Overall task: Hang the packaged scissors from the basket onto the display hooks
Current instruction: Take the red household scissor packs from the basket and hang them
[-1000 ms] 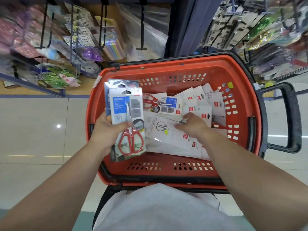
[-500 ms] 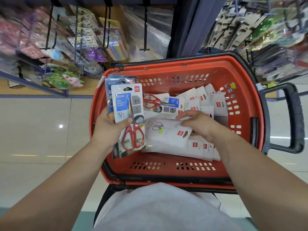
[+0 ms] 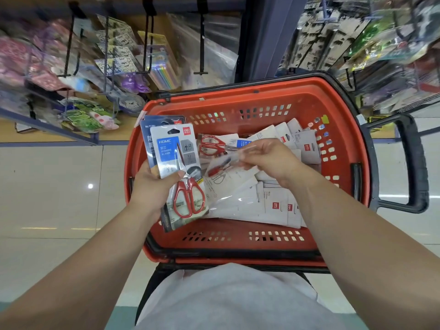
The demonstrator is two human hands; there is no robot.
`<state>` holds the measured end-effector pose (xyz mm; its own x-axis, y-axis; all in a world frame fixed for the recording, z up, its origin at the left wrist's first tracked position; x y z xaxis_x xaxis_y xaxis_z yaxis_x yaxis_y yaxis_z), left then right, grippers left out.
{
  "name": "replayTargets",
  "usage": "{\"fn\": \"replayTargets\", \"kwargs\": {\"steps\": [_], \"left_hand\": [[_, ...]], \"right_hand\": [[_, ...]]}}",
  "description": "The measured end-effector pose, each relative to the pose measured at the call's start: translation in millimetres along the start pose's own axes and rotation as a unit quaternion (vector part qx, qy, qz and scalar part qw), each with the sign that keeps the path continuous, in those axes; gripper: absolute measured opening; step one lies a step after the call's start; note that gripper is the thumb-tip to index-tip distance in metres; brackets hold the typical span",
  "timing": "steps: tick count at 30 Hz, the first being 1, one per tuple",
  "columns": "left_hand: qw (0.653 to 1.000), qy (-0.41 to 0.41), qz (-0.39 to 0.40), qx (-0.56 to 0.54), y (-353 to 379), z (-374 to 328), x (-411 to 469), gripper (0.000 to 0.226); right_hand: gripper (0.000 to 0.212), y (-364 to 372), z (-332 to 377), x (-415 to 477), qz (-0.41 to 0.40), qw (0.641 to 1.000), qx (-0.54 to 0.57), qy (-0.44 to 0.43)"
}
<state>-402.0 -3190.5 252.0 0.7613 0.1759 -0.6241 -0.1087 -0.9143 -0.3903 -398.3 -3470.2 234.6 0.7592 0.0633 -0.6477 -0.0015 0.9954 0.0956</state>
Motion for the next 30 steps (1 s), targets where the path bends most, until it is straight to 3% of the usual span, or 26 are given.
{"fn": "replayTargets", "kwargs": {"steps": [2, 4, 10, 17, 21, 23, 26, 30], "left_hand": [[1.0, 0.004, 0.002, 0.002, -0.2, -0.6, -0.8, 0.05], [1.0, 0.01, 0.0, 0.006, -0.5, -2.2, -2.5, 0.051], [0.999, 0.016, 0.016, -0.032, 4.4, -11.2, -6.7, 0.051], [0.988, 0.027, 0.148, -0.044, 32.7, -24.4, -24.4, 0.045], [0.982, -0.023, 0.155, -0.101, 41.3, -26.3, -30.2, 0.027], [0.976, -0.045, 0.171, -0.125, 41.4, -26.5, -31.5, 0.038], [0.982, -0.022, 0.172, -0.077, 40.0, -22.7, -30.0, 0.061], [0.993, -0.036, 0.108, -0.04, 24.1, -11.5, -22.0, 0.06]], "right_hand": [[0.005, 1.2, 1.1, 2.7, -0.093, 0.994, -0.004, -0.059], [0.008, -0.7, 7.8, 0.4, -0.128, 0.988, -0.008, -0.086], [0.014, -9.9, 32.1, -22.8, -0.124, 0.976, 0.155, -0.095], [0.018, 27.6, 18.6, -19.1, -0.115, 0.981, 0.145, -0.06], [0.018, 48.0, 14.4, -10.5, -0.154, 0.973, 0.162, -0.054], [0.016, 58.3, 14.9, -5.9, -0.174, 0.966, 0.183, -0.057], [0.01, 79.0, 16.2, -1.8, -0.184, 0.964, 0.169, -0.086], [0.028, 91.9, 9.2, 10.2, -0.18, 0.968, 0.164, -0.061]]}}
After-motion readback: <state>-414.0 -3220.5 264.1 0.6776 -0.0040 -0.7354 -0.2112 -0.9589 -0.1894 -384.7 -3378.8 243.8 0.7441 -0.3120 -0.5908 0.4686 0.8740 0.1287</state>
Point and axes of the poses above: each hand's wrist, its own x-axis towards the middle knuckle, its own y-axis out of the palm, z = x × y, the point moved 1 cm from there along x, towards the middle knuckle, and after that the axes turned 12 degrees about x, right-handed, at the moved point
